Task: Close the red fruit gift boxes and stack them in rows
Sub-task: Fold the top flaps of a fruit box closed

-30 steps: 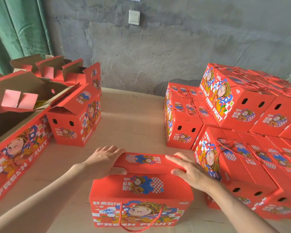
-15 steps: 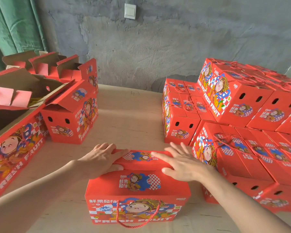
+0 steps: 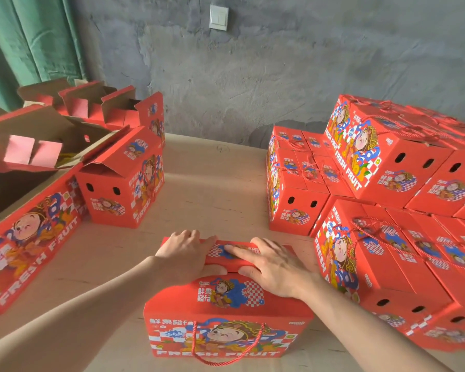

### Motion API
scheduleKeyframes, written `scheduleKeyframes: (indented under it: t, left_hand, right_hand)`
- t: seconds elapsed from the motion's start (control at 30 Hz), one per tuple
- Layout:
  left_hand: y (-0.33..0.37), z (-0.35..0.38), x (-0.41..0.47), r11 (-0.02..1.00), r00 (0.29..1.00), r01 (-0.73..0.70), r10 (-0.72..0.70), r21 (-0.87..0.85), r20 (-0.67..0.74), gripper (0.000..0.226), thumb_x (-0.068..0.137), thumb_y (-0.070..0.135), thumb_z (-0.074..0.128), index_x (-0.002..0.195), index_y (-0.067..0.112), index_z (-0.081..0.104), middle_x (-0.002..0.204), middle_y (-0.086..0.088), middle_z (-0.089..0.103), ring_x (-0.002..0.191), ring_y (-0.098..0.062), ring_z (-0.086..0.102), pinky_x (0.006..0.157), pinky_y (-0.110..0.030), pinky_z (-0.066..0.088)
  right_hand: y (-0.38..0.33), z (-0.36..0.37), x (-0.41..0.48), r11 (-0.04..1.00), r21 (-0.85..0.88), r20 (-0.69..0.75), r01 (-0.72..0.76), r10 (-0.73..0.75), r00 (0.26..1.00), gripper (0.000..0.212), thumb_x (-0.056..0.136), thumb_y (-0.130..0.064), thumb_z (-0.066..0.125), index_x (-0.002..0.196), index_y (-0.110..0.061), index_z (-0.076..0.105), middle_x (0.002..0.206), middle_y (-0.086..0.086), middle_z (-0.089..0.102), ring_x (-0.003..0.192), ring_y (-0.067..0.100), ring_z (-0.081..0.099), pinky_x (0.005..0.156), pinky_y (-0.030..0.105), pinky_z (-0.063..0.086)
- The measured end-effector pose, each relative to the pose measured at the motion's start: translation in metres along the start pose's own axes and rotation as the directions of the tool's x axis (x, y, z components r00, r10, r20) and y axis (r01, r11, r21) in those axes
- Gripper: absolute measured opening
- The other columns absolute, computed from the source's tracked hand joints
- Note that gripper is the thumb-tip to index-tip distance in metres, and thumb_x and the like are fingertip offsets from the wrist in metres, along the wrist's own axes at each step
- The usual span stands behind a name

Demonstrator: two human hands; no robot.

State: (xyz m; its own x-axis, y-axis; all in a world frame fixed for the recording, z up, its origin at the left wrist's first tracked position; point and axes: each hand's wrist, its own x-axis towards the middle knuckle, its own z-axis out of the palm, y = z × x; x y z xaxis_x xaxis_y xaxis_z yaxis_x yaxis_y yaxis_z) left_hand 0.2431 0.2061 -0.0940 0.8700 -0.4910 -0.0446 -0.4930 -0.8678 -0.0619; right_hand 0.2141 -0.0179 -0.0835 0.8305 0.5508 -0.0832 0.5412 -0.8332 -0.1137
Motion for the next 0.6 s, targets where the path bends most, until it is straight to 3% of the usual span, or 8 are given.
scheduleKeyframes:
  t: [0.13,0.27,0.37,0.43,0.6]
  left_hand:
    - [-0.004,0.001,-0.001,1.000,0.999,-0.028,0.029,-0.009,0.031,0.113,0.054,0.088,-0.005,0.148,0.029,0.014,0.131,-0.012,0.045,0.119,-0.030,0.046,0.099,-0.041,0.037]
    - [-0.008,0.001,-0.003,0.998,0.997,-0.065,0.065,-0.008,0.041,0.107,0.059,0.086,-0.005,0.149,0.029,0.009,0.132,-0.011,0.042,0.122,-0.029,0.042,0.102,-0.039,0.033]
    - [-0.012,0.000,-0.004,0.995,0.994,-0.096,0.096,-0.010,0.047,0.103,0.063,0.084,-0.003,0.150,0.029,0.006,0.132,-0.010,0.042,0.123,-0.028,0.040,0.104,-0.038,0.033]
    - [-0.011,0.000,-0.004,0.995,0.994,-0.100,0.101,-0.023,0.043,0.104,0.063,0.084,-0.004,0.150,0.028,0.006,0.131,-0.010,0.042,0.122,-0.028,0.040,0.104,-0.039,0.033]
    - [-0.011,-0.001,-0.003,0.996,0.995,-0.093,0.093,-0.012,0.036,0.104,0.062,0.082,-0.005,0.150,0.028,0.005,0.131,-0.011,0.041,0.121,-0.029,0.041,0.104,-0.039,0.033]
  right_hand:
    - [0.001,0.001,-0.001,0.999,-0.034,0.001,0.020,-0.020,1.000,0.051,0.079,-0.071,0.000,0.127,-0.066,-0.018,0.114,0.005,0.038,0.107,0.021,0.039,0.093,0.034,0.034]
    - [0.006,0.000,-0.001,0.998,-0.049,0.060,0.029,-0.026,0.998,0.048,0.090,-0.064,0.013,0.127,-0.069,-0.016,0.126,0.008,0.036,0.117,0.025,0.037,0.100,0.040,0.034]
    - [0.021,-0.005,-0.007,0.998,-0.026,0.128,0.054,-0.050,0.990,0.051,0.098,-0.053,0.025,0.127,-0.073,-0.012,0.151,0.005,0.019,0.139,0.024,0.020,0.113,0.044,0.022]
    - [0.037,-0.009,-0.017,0.997,-0.036,0.151,0.064,-0.057,0.987,0.049,0.097,-0.054,0.023,0.129,-0.072,-0.010,0.157,-0.004,0.006,0.143,0.020,0.013,0.117,0.043,0.014]
    - [0.046,-0.005,-0.026,1.000,-0.007,0.124,0.020,-0.019,0.992,0.046,0.090,-0.061,0.015,0.132,-0.071,-0.004,0.155,-0.008,0.009,0.141,0.020,0.016,0.116,0.041,0.020]
